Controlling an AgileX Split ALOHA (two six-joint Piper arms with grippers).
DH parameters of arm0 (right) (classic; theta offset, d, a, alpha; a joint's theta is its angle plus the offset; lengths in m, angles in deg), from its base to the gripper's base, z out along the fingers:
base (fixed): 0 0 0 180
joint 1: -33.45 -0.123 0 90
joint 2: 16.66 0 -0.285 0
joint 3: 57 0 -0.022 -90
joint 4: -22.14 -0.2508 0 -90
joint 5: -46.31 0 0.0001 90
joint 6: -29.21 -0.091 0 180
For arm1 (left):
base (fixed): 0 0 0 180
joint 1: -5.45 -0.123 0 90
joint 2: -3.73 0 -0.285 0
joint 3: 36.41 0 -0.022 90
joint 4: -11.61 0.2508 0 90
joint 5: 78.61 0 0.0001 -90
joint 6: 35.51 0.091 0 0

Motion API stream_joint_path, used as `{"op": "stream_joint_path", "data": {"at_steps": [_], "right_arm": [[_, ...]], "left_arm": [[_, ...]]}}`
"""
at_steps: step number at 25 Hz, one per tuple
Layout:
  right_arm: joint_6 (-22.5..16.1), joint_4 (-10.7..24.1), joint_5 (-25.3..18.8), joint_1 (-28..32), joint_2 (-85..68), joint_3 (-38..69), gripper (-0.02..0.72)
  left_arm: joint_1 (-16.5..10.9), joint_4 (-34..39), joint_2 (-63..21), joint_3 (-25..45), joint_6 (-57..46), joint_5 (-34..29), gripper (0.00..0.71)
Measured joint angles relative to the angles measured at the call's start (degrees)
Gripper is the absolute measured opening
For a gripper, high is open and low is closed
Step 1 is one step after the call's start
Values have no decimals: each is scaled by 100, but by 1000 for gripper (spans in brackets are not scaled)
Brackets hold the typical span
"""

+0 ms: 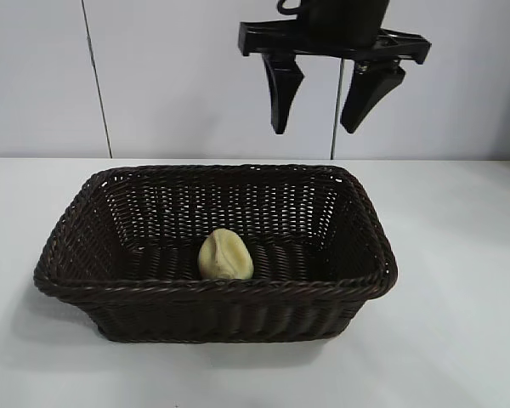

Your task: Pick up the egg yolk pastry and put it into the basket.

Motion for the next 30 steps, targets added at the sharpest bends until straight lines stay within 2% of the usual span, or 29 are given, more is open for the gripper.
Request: {"op": "stream_joint_path", "data": {"at_steps": [5,8,16,22,25,30], "right_arm": [[372,230,-288,863,0,0,537],[432,442,-324,1410,0,0,537],[616,490,-399,2420,0,0,537],[767,382,-399,2630,-208,219,537],[924,251,-399,2624,-534,691,537],[982,225,-399,2624,-1360,1787,537]], "left_arm": [[0,0,0,0,0,0,658],[0,0,0,0,0,0,658],[0,0,0,0,0,0,658],[0,0,0,0,0,0,658],[0,0,0,0,0,0,658],[0,0,0,0,0,0,658]]}}
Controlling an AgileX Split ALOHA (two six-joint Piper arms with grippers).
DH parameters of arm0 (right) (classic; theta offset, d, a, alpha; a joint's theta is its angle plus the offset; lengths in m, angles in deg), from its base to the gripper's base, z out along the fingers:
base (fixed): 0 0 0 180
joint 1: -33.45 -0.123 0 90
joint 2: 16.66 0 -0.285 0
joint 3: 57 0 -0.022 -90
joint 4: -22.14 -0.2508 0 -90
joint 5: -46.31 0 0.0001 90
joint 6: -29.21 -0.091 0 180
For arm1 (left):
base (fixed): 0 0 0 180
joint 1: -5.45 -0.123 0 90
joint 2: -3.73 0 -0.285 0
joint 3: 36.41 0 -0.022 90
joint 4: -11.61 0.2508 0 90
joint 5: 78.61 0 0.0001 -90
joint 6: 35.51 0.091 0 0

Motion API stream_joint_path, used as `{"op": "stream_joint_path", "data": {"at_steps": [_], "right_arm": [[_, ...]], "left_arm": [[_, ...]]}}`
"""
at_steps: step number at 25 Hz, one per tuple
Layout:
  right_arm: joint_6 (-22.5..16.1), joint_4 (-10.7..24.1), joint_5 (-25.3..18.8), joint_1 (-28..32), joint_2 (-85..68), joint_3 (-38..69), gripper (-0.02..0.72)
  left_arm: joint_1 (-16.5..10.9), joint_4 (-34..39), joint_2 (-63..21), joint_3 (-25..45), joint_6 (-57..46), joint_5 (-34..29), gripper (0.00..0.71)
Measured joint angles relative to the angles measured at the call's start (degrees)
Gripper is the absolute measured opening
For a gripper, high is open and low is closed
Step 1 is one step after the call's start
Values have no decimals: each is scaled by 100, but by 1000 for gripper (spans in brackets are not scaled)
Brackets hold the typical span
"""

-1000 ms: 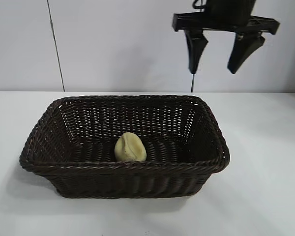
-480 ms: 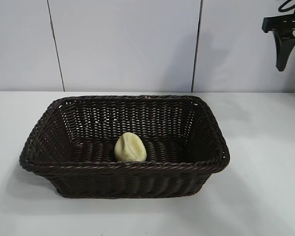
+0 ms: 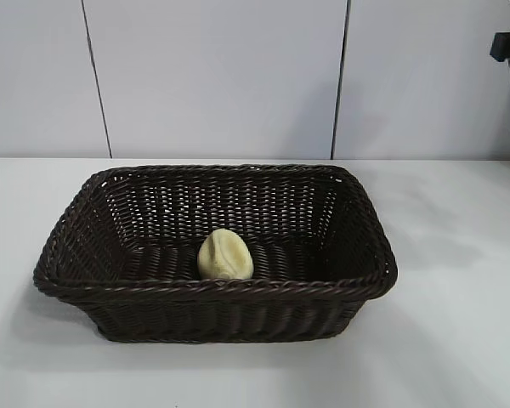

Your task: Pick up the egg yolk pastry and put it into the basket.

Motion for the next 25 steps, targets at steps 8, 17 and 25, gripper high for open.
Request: {"op": "stream_joint_path", "data": {"at_steps": [8,17,25], "right_arm": [[0,0,0,0,-1848,1571,537],[0,-1,439,0,-4222,3264,537],[0,-1,914,0,-6028,4779,537]], "left_arm": [[0,0,0,0,0,0,658],[0,0,0,0,0,0,658],[0,0,0,0,0,0,658]]}}
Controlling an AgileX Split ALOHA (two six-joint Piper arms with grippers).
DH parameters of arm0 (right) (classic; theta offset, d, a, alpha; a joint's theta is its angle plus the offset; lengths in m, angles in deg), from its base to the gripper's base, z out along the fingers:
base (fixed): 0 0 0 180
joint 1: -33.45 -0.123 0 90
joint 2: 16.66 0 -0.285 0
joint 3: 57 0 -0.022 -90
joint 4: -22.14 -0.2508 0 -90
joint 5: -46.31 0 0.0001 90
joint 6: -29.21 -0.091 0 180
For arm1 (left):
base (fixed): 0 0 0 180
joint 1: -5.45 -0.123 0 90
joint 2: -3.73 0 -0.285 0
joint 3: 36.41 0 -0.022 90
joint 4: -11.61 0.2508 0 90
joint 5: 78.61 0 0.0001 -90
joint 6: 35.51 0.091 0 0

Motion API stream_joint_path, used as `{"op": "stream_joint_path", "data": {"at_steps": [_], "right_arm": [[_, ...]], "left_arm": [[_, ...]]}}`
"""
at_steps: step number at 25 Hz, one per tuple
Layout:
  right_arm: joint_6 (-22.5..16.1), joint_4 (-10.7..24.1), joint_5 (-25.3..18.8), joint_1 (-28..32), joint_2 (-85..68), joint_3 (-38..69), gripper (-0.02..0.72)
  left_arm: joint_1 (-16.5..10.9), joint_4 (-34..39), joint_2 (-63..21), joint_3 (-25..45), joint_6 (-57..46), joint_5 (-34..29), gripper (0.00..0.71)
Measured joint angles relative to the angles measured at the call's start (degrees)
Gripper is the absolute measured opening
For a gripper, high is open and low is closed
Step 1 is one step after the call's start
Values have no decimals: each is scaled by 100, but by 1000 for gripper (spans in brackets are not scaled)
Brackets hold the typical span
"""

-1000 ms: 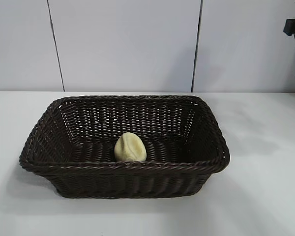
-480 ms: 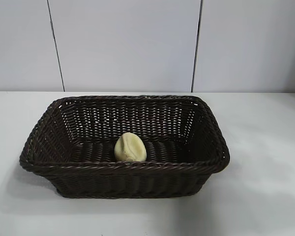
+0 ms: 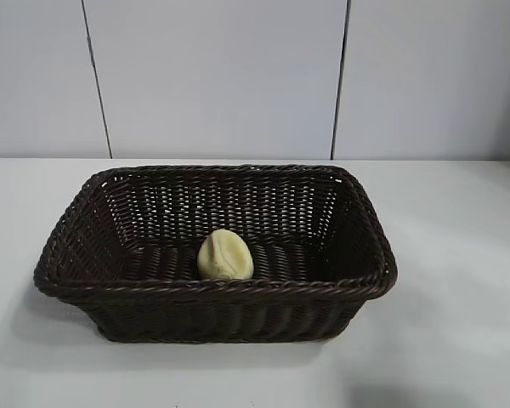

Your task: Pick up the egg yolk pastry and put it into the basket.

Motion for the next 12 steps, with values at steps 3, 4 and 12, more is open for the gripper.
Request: {"op": "stream_joint_path", "data": {"at_steps": [3,4,12], "right_arm": [[0,0,6,0,-504,498,537],[0,-4,-17,0,-644,608,537],[0,-23,47,0,-1220,647,537]], "left_arm": [[0,0,0,0,0,0,658],[0,0,0,0,0,0,658],[0,0,0,0,0,0,658]]}}
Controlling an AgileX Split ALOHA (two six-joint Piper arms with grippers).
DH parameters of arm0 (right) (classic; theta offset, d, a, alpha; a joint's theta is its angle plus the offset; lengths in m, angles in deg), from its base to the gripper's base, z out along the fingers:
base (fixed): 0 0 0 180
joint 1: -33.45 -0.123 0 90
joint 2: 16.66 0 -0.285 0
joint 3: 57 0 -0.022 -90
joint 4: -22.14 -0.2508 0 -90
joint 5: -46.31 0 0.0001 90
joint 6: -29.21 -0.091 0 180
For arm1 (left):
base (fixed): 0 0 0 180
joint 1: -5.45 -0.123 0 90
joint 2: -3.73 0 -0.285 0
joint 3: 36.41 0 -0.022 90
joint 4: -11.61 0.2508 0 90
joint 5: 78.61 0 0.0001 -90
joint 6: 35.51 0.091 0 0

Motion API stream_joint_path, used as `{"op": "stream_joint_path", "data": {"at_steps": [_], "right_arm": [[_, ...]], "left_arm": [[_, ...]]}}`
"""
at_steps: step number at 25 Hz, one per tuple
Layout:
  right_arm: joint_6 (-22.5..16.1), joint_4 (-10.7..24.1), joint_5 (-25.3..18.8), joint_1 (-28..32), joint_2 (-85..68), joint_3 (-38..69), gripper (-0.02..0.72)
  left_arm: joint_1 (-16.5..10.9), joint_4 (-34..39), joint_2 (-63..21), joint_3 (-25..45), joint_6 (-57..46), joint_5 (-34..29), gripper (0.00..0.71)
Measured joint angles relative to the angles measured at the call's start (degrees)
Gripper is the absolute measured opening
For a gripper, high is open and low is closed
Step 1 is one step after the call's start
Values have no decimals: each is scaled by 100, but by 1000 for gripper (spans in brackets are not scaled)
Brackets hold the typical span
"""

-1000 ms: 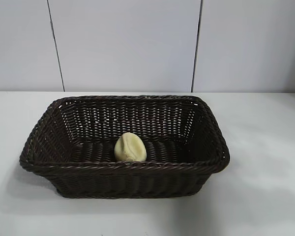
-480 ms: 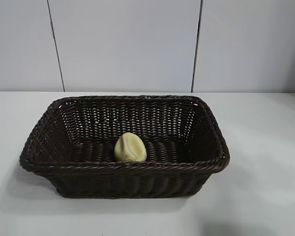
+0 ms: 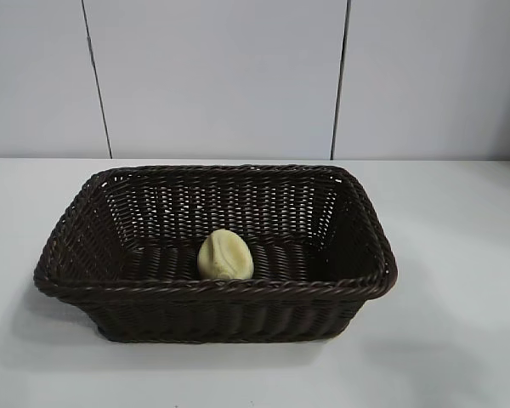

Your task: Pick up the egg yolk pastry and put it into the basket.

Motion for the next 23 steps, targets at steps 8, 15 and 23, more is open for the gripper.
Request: {"op": "stream_joint_path", "data": {"at_steps": [8,15,23], "right_arm": [[0,0,-6,0,-1016,0,537],[0,0,-88,0,-2427,0,537],[0,0,-111,0,-2451,0,537]], "left_arm": [[0,0,0,0,0,0,658],[0,0,0,0,-5,0,658],[0,0,0,0,1,0,658]]}}
